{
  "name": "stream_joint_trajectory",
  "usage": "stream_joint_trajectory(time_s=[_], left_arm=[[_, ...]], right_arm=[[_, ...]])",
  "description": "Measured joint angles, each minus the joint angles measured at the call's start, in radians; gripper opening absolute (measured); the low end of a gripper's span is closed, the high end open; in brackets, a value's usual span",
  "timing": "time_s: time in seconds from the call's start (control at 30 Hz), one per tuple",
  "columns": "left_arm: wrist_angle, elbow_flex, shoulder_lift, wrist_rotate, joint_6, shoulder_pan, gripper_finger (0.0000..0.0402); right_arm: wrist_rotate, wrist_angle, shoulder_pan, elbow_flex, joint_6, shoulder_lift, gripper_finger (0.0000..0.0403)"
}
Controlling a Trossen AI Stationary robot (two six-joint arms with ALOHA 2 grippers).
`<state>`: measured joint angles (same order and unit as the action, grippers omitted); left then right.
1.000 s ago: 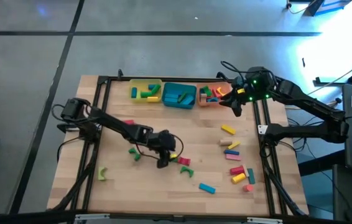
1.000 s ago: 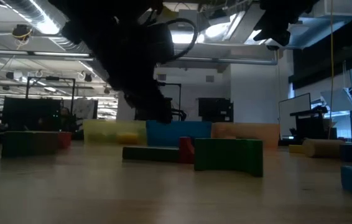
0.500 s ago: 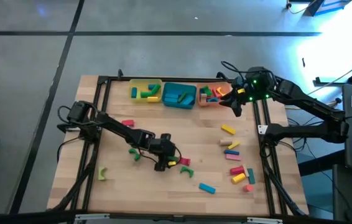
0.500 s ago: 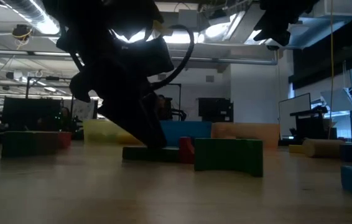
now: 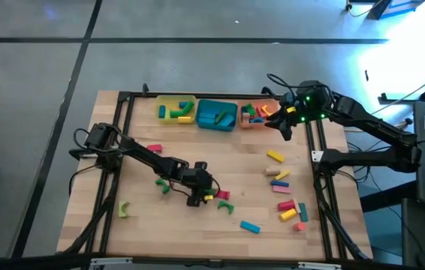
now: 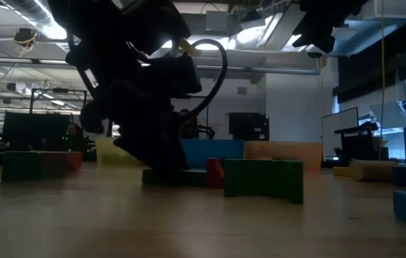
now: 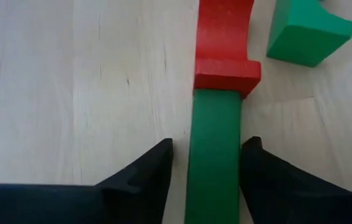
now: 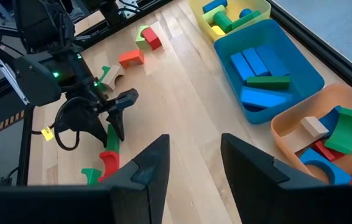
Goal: Sort blocks by size
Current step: Put the green rectangle block into the blue bin
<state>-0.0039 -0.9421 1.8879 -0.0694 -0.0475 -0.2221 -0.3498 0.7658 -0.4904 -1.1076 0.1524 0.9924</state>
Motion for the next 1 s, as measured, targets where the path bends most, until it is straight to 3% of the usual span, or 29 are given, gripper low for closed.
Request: stream_joint_trajectory(time_s=[0.23, 1.0], left_arm=[[-0.004, 0.0, 0.002, -0.001, -0.005, 0.001, 0.0089], [-0.02, 0.006, -0.085, 0.011, -0.084, 0.087, 0.0097]], right_arm=[[0.0, 0.0, 0.0, 0.0, 0.0, 0.0, 0.0147], [0.0, 0.0, 0.0, 0.0, -0.001, 0.0, 0.0147]])
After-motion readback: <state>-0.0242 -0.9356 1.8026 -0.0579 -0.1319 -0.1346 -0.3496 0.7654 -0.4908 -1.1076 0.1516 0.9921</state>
